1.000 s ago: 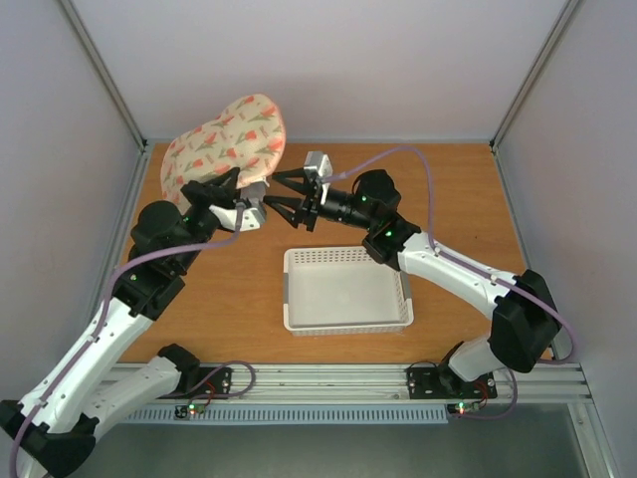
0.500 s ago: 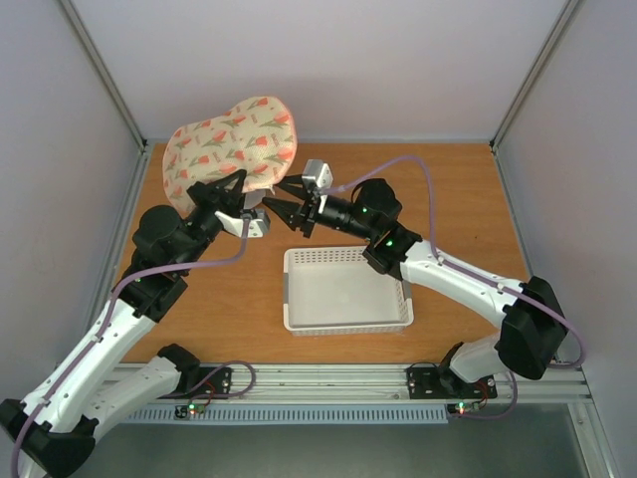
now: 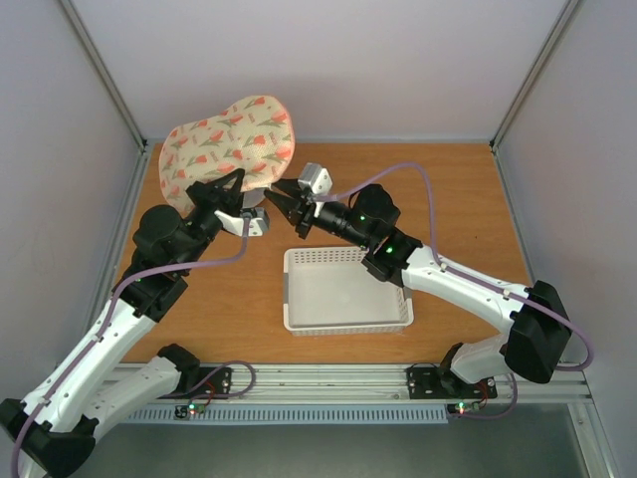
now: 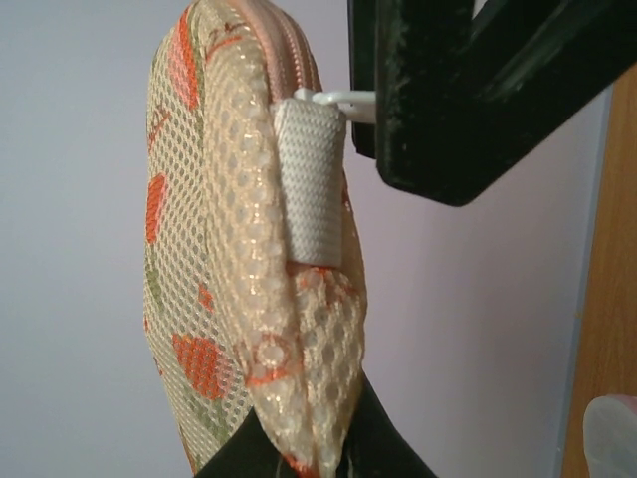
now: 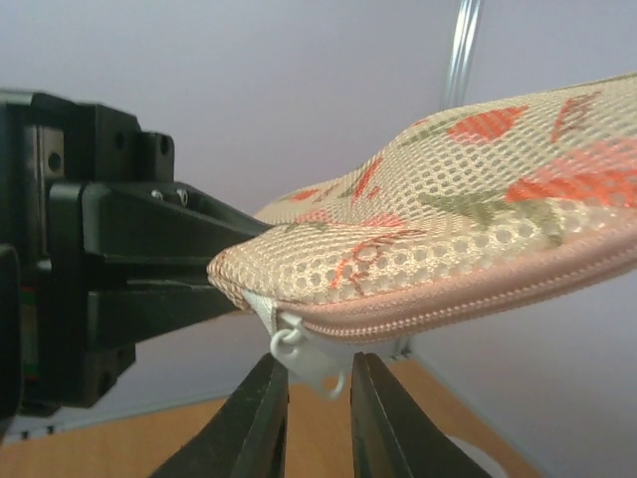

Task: Unzip the laundry bag and remove the bra

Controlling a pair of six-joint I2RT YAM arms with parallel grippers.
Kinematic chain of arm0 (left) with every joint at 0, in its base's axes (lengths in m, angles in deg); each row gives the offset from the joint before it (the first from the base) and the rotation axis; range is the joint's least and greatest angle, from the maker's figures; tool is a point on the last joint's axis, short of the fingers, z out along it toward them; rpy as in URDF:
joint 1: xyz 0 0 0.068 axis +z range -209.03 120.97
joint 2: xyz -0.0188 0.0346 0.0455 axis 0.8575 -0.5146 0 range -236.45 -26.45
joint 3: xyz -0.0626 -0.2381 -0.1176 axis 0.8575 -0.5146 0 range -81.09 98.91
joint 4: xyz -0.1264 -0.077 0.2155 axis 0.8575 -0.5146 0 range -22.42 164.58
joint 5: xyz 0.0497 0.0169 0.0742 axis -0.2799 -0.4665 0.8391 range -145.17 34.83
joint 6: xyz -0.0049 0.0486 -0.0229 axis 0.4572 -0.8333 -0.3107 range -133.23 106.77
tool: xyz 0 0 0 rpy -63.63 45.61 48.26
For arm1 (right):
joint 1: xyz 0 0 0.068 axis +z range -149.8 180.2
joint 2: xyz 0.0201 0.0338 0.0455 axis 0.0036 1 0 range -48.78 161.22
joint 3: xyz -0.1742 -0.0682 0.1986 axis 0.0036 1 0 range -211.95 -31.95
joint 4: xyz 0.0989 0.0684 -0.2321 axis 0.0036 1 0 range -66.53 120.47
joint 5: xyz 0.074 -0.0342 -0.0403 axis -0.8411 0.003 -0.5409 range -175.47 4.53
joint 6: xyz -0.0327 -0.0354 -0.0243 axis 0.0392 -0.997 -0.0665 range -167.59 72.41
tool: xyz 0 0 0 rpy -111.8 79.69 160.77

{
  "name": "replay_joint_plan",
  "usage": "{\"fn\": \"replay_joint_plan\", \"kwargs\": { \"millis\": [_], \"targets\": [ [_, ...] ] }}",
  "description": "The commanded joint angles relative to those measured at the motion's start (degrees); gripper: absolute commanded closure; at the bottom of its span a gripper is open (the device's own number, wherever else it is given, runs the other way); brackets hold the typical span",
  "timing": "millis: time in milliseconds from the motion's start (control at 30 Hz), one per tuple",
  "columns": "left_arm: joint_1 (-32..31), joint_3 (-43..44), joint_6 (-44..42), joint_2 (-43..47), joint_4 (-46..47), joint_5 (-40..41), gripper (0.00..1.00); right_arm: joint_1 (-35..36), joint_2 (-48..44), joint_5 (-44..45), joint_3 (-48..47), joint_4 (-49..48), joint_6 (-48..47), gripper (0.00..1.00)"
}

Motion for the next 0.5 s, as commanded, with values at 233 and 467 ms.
{"fn": "replay_joint_plan", "kwargs": {
  "millis": [233, 467],
  "targets": [
    [-0.3, 0.0, -1.3, 0.1, 2.9, 1.4, 0.99, 0.2, -2.2, 2.0, 0.0, 1.1, -3.0, 0.99],
    [-0.2, -1.1, -0.8, 1.0, 1.0, 3.1, 0.99, -1.3, -2.3, -0.2, -0.5, 4.9, -5.9, 0.99]
  ]
}}
